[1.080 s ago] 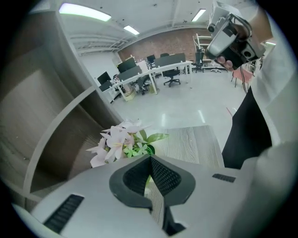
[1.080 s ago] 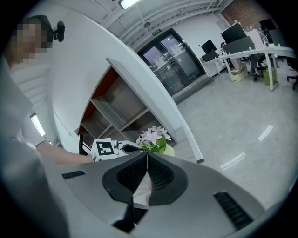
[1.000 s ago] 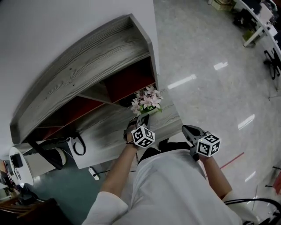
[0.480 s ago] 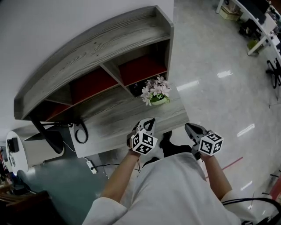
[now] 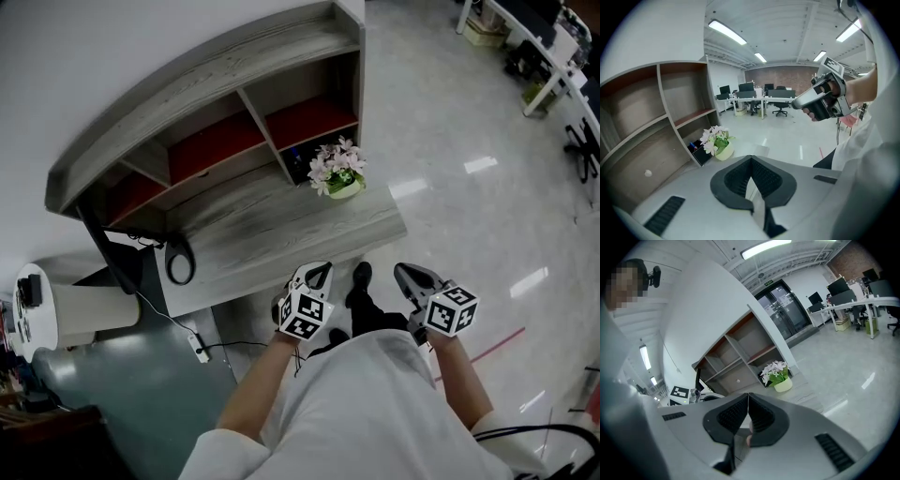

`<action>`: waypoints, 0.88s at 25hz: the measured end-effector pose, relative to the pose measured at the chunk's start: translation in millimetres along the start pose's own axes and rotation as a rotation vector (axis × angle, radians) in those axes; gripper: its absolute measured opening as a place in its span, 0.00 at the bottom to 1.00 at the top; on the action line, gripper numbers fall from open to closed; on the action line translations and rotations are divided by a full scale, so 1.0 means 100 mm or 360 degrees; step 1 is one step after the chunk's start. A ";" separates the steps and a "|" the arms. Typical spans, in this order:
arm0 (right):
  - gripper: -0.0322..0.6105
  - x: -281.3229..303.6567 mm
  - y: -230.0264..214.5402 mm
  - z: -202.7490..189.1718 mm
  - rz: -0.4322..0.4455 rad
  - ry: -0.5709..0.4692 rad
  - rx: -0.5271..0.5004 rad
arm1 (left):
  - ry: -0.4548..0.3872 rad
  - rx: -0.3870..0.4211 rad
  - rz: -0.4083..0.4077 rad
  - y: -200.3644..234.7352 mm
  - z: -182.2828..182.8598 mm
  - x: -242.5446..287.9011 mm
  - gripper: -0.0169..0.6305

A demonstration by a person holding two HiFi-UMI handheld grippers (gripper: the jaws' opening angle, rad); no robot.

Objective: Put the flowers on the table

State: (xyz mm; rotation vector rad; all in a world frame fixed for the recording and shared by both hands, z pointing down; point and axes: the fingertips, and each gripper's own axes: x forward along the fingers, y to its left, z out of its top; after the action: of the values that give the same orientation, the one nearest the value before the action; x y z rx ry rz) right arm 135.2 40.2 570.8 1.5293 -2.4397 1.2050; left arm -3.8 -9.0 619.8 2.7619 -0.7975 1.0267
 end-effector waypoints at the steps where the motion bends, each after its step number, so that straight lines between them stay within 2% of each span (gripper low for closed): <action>1: 0.08 -0.04 0.05 -0.05 -0.0001 -0.0003 -0.0018 | -0.0027 -0.0015 0.0014 -0.04 -0.01 -0.10 0.04; 9: 0.08 -0.34 0.44 -0.37 0.0011 -0.0022 -0.0114 | -0.0201 -0.0103 0.0107 -0.23 -0.04 -0.82 0.04; 13: 0.08 -0.49 0.58 -0.51 -0.0010 -0.0018 -0.0157 | -0.0198 -0.0094 0.0121 -0.36 -0.17 -1.04 0.04; 18: 0.08 -0.60 0.67 -0.64 -0.0036 -0.0008 -0.0193 | -0.0224 -0.0152 0.0076 -0.53 -0.36 -1.23 0.04; 22: 0.08 -0.71 0.71 -0.72 -0.0054 -0.0002 -0.0198 | -0.0241 -0.0150 0.0054 -0.67 -0.38 -1.37 0.04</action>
State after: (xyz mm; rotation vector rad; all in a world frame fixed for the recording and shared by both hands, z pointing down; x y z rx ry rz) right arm 90.9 154.4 551.3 1.5314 -2.4282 1.0261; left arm -79.6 118.9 569.4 2.7799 -0.8904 0.7703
